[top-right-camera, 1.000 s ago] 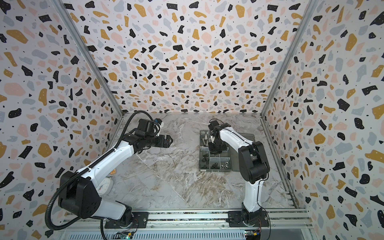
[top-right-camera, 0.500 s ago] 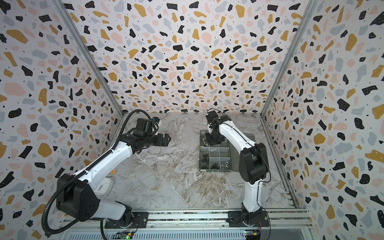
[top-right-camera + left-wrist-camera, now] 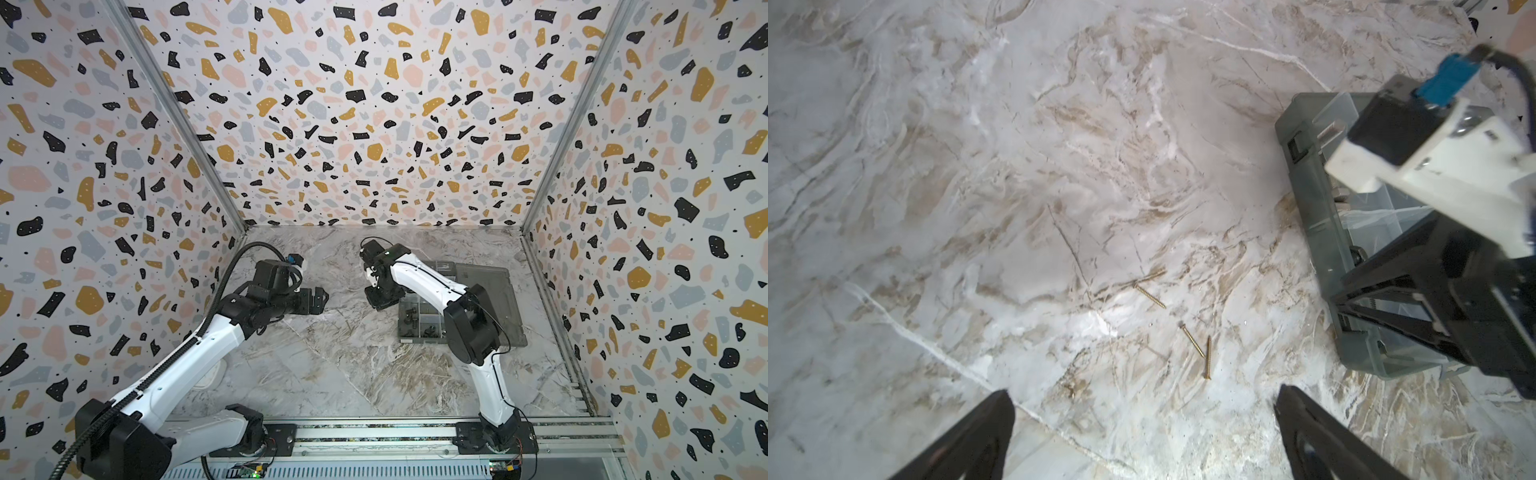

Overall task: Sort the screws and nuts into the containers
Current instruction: 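Move the right gripper to another brass screw on the table and grasp it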

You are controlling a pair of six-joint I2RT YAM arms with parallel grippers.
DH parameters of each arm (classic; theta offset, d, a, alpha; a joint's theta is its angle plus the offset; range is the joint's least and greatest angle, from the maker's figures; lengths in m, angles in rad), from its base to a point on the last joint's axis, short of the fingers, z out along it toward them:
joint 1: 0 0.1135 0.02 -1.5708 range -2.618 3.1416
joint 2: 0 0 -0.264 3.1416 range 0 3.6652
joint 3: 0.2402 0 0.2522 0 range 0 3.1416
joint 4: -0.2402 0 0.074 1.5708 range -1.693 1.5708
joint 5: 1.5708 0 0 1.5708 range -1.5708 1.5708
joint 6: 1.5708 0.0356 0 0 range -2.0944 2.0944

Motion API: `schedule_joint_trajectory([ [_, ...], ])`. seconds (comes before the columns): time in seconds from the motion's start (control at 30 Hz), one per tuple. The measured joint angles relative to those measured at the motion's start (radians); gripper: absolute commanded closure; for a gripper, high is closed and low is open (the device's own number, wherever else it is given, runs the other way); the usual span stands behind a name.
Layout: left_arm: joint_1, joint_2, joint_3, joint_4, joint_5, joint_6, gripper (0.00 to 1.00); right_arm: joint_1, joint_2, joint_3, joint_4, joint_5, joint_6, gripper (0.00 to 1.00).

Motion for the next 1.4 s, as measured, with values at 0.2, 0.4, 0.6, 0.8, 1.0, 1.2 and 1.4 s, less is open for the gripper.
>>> schedule_joint_trajectory([
  [0.2,0.0,-0.108,-0.02,-0.024,-0.025,-0.042,0.01,0.042,0.124,0.139,0.017,-0.014,-0.034,0.75],
  [0.4,0.0,-0.212,-0.055,-0.05,-0.048,-0.077,0.0,0.063,0.241,0.278,0.035,-0.026,-0.067,0.75],
  [0.6,0.0,-0.257,-0.056,-0.09,-0.082,-0.084,0.0,0.074,0.305,0.346,0.052,-0.057,-0.093,0.72],
  [0.8,0.0,-0.257,-0.056,-0.107,-0.098,-0.082,0.0,0.082,0.319,0.373,0.075,-0.086,-0.105,0.7],
  [1.0,0.0,-0.254,-0.056,-0.113,-0.103,-0.079,0.0,0.1,0.341,0.394,0.094,-0.092,-0.108,0.71],
  [1.2,0.0,-0.248,-0.056,-0.113,-0.103,-0.074,0.0,0.127,0.374,0.394,0.113,-0.072,-0.113,0.72],
  [1.4,0.0,-0.248,-0.056,-0.114,-0.104,-0.073,0.0,0.141,0.394,0.397,0.129,-0.051,-0.113,0.72],
])
